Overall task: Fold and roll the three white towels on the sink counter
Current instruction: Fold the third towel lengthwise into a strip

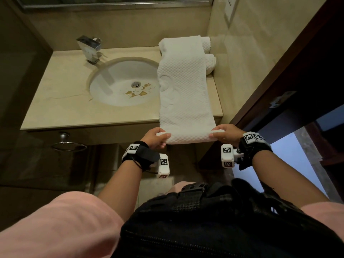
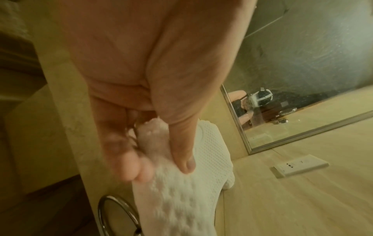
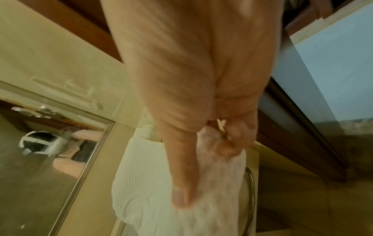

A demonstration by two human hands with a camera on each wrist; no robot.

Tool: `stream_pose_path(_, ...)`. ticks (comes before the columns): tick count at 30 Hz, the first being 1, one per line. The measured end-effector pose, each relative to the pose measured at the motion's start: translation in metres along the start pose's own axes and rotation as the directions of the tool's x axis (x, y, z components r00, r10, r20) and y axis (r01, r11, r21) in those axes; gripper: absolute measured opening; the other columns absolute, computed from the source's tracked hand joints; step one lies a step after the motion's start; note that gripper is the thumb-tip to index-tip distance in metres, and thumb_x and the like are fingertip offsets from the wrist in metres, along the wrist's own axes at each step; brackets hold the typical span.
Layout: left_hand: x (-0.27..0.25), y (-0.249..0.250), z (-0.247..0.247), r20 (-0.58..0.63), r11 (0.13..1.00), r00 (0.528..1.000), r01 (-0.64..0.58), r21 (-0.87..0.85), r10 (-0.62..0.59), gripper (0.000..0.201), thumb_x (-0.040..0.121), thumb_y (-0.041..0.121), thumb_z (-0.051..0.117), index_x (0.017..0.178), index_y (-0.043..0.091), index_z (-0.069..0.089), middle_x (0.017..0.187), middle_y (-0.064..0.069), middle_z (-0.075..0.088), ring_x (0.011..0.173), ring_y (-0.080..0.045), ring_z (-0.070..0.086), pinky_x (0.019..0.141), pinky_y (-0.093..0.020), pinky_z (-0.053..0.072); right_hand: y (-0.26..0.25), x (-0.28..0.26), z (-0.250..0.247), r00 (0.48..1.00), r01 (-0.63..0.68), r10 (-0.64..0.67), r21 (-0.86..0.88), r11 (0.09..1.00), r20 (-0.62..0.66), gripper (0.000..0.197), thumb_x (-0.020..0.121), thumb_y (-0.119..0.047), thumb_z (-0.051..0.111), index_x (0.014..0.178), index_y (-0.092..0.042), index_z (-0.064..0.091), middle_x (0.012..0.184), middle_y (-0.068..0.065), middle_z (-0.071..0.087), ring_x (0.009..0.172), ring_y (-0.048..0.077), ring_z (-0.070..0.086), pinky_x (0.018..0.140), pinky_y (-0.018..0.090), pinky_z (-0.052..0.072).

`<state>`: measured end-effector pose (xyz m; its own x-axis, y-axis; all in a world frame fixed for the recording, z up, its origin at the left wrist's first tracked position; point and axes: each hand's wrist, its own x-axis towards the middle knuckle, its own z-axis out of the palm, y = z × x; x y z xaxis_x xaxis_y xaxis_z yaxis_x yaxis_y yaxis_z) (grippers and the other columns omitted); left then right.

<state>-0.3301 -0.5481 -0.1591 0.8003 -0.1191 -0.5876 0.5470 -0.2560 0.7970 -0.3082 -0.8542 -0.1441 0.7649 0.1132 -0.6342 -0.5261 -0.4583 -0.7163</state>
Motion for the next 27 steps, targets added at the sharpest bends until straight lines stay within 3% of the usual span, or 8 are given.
stream_pose_path(4,-0.001,0.003,0.007,-0.024,0.989,0.994,0.104,-0.108,-0.107,0.017,0.095,0.024,0.058,0.097,0.011,0.048,0.089,-0.008,0.06,0.072,-0.024,0.064,0.06,-0.032,0.057,0.003,0.005,0.008,0.992,-0.031,0.035,0.03,0.999,-0.122,0.023,0.083,-0.033,0.072,0.087,-0.011,0.064,0.07,0.007,0.054,0.057,0.018,0.046,0.054,0.028,0.037)
stream_pose_path(6,0.004,0.003,0.011,-0.081,0.973,0.986,0.13,-0.192,-0.148,0.016,0.092,0.018,0.062,0.092,0.01,0.048,0.097,-0.01,0.058,0.082,-0.026,0.062,0.057,-0.034,0.057,0.002,0.007,0.014,0.986,-0.042,0.05,0.052,0.998,-0.158,0.023,0.086,-0.029,0.07,0.077,-0.011,0.057,0.065,0.007,0.05,0.052,0.018,0.044,0.051,0.027,0.036)
stream_pose_path(9,0.012,0.005,0.016,-0.128,0.943,0.966,0.185,-0.275,-0.226,0.014,0.09,0.006,0.062,0.098,0.004,0.051,0.109,-0.017,0.058,0.089,-0.03,0.061,0.045,-0.034,0.055,0.0,0.012,0.022,0.972,-0.062,0.05,-0.044,0.997,-0.228,0.03,0.085,-0.03,0.07,0.069,-0.015,0.049,0.074,0.01,0.056,0.066,0.024,0.055,0.058,0.033,0.044)
stream_pose_path(14,0.022,0.006,0.015,-0.14,0.922,0.944,0.246,-0.3,-0.298,0.014,0.089,-0.001,0.058,0.102,0.0,0.055,0.115,-0.02,0.059,0.094,-0.036,0.061,0.065,-0.042,0.055,-0.012,0.015,0.027,0.957,-0.136,0.094,-0.141,0.981,-0.275,0.032,0.085,-0.026,0.07,0.069,-0.014,0.045,0.073,0.005,0.052,0.068,0.022,0.053,0.059,0.032,0.044)
stream_pose_path(16,0.027,0.003,0.013,-0.19,0.95,0.944,0.226,-0.217,-0.268,0.008,0.09,-0.002,0.058,0.089,0.005,0.058,0.109,-0.015,0.06,0.094,-0.033,0.06,0.073,-0.041,0.056,-0.017,0.013,0.03,0.949,-0.169,0.137,-0.091,0.981,-0.284,0.032,0.085,-0.02,0.07,0.067,-0.012,0.045,0.072,0.007,0.052,0.061,0.021,0.051,0.052,0.031,0.043)
stream_pose_path(19,0.031,0.001,0.013,-0.233,0.984,0.962,0.109,-0.137,-0.139,0.031,0.093,-0.005,0.047,0.071,0.016,0.052,0.102,-0.01,0.051,0.081,-0.029,0.054,0.053,-0.032,0.053,-0.019,0.015,0.033,0.925,-0.182,0.169,-0.006,0.983,-0.341,0.036,0.082,-0.011,0.073,0.065,-0.013,0.041,0.068,0.007,0.049,0.06,0.025,0.051,0.05,0.035,0.046)
stream_pose_path(23,0.026,0.006,0.012,-0.133,0.994,0.991,0.009,0.104,0.005,0.043,0.093,-0.007,0.035,0.069,0.019,0.059,0.085,-0.006,0.052,0.056,-0.017,0.044,0.033,-0.014,0.034,-0.019,0.026,0.03,0.927,-0.125,0.119,0.008,0.992,-0.356,0.037,0.077,-0.005,0.075,0.068,-0.017,0.041,0.075,0.004,0.049,0.088,0.035,0.058,0.08,0.059,0.053)
stream_pose_path(27,0.025,0.015,0.002,-0.023,0.97,0.999,-0.023,0.242,0.029,0.025,0.089,0.005,0.049,0.076,0.018,0.065,0.085,-0.003,0.061,0.061,-0.016,0.053,0.05,-0.023,0.044,-0.028,0.024,0.027,0.92,-0.155,0.148,0.01,0.988,-0.363,0.029,0.083,-0.006,0.07,0.07,-0.014,0.046,0.081,0.008,0.053,0.071,0.025,0.055,0.065,0.047,0.057)
